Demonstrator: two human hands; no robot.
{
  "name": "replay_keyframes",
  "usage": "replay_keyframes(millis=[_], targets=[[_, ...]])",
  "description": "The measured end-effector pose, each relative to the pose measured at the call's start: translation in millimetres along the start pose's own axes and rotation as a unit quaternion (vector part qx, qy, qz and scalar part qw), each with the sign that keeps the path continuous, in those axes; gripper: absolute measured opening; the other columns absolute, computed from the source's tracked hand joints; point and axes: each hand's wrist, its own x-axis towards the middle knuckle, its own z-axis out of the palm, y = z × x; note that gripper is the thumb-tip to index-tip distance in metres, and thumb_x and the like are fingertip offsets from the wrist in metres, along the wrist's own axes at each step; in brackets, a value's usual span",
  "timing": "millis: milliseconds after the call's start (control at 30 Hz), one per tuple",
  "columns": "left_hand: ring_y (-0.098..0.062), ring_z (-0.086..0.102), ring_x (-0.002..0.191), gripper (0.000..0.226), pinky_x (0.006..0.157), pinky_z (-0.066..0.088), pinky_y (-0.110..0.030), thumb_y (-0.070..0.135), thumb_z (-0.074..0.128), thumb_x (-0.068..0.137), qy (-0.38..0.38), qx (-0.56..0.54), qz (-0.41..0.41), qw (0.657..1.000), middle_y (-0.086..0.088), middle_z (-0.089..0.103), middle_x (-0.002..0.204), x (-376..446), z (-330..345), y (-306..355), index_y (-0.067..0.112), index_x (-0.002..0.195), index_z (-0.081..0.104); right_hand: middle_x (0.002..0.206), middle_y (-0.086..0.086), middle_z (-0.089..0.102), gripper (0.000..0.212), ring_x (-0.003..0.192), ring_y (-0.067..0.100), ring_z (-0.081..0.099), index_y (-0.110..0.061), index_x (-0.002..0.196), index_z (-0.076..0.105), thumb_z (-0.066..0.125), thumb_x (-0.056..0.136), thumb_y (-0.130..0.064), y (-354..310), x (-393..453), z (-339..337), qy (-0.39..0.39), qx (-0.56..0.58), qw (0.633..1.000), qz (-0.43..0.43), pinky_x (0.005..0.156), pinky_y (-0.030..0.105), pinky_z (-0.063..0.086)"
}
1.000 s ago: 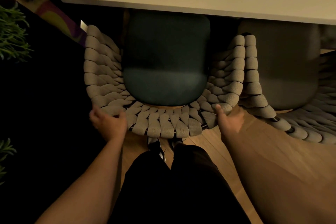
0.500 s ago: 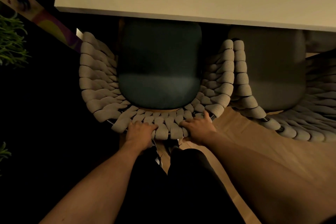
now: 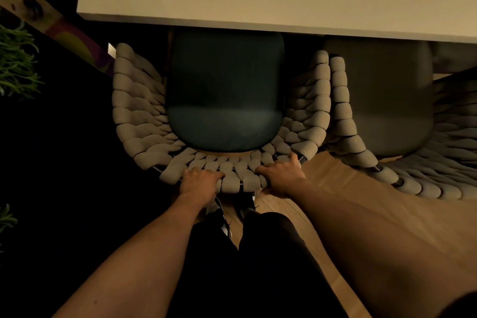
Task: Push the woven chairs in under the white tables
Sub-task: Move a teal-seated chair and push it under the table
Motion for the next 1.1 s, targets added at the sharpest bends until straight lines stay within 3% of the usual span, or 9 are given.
replay_keyframes(millis=[667,933,1100], targets=[[-0.026,0.053,0.121,0.057,0.098,0.036,-0.047,0.025,0.056,0.094,0.002,-0.011,-0.013,1.0,0.002,0.061,0.132,-0.9,10.0,-5.6,0.048,0.143,0.042,0.147,-0.008,0.051,0.068,0.136,0.023,0.046,-0.038,0.146,0.036,0.06,0.087,-0.064,-5.9,0.1,5.1,-0.012,0.014,1.0,-0.011,0.111,0.066,0.014],[-0.025,0.052,0.122,0.06,0.099,0.036,-0.046,0.039,0.063,0.089,0.005,-0.007,-0.003,1.0,0.003,0.061,0.133,-2.8,9.1,-6.5,0.047,0.145,0.04,0.144,-0.01,0.054,0.068,0.134,0.022,0.047,-0.04,0.143,0.039,0.062,0.084,-0.066,-6.1,1.4,4.8,-0.012,0.025,1.0,-0.003,0.11,0.063,0.015],[-0.026,0.053,0.119,0.051,0.097,0.036,-0.047,0.04,0.062,0.089,-0.006,-0.019,-0.007,1.0,0.002,0.063,0.128,-2.6,8.3,-6.4,0.046,0.137,0.048,0.147,-0.011,0.051,0.07,0.137,0.022,0.044,-0.043,0.145,0.036,0.06,0.085,-0.067,-6.7,0.0,3.3,-0.026,0.02,0.999,-0.003,0.112,0.064,0.012]])
